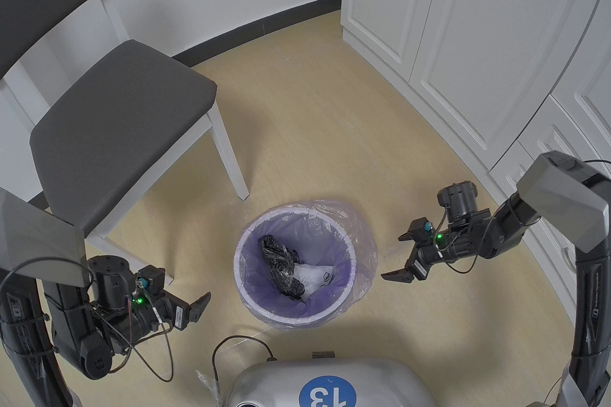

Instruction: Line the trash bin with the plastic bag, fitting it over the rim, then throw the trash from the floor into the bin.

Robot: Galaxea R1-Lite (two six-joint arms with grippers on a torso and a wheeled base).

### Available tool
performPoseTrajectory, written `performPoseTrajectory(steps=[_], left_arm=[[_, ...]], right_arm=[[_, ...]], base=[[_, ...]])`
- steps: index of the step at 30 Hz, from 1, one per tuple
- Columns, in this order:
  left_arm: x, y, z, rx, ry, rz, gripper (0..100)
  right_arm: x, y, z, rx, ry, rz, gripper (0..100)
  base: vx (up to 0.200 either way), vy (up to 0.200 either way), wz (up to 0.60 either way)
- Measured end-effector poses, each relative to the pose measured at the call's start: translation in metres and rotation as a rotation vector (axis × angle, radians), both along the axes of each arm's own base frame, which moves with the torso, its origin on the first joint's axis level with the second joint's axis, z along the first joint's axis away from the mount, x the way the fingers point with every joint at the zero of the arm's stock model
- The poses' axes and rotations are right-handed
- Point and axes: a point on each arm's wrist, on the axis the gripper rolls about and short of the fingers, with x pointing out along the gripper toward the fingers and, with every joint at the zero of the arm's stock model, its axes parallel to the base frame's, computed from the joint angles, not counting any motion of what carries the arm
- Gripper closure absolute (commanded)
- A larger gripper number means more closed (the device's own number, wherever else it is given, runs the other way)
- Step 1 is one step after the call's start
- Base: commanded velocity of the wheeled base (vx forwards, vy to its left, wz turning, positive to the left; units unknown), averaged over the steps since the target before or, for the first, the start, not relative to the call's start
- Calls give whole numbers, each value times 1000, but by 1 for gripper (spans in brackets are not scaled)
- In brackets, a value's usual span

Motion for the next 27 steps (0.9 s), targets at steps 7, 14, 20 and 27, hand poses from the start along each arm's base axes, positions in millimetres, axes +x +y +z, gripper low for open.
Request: performPoseTrajectory(steps=[7,14,20,27], left_arm=[[7,49,-24,73,5,-171,0],[16,66,-64,25,72,-234,0],[37,62,-88,7,60,-291,0],[51,38,-99,2,37,-382,0]], right_arm=[[-44,-48,39,74,-40,-127,0],[-91,-102,68,186,-113,-350,0],[-129,-121,79,254,-169,-460,0],[-143,-117,89,277,-215,-459,0]], base=[[0,0,0],[0,0,0],[0,0,0],[0,0,0]])
